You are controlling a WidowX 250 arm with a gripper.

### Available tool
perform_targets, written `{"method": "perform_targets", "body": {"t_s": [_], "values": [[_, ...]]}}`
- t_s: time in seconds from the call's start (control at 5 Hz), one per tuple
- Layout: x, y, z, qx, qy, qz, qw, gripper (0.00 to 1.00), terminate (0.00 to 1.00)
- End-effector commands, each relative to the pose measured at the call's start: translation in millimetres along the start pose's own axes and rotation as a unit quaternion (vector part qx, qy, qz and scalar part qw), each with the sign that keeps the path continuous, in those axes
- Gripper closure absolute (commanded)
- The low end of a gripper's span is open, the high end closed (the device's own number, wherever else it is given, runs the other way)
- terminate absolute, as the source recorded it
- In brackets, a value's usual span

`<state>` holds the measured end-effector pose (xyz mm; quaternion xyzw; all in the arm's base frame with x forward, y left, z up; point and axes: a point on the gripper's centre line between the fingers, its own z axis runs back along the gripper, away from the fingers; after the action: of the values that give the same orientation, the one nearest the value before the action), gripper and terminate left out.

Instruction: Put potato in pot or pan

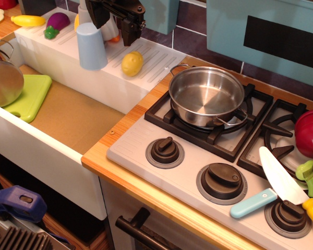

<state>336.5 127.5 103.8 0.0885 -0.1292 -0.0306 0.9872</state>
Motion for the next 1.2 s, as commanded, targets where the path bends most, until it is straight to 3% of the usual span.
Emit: {"method": "perform_targets", "body": {"t_s": [0.0, 0.2, 1.0], "values": [[0.0, 0.0, 0.0, 0.000, 0.000, 0.000, 1.0000, 0.00, 0.00], [6.0, -0.5, -14.3, 0.016, -0.017, 0.006, 0.9997, 0.00, 0.00], [23.1, 0.7, -64.4, 0.027, -0.065, 0.018, 0.9974, 0.00, 0.00]]}}
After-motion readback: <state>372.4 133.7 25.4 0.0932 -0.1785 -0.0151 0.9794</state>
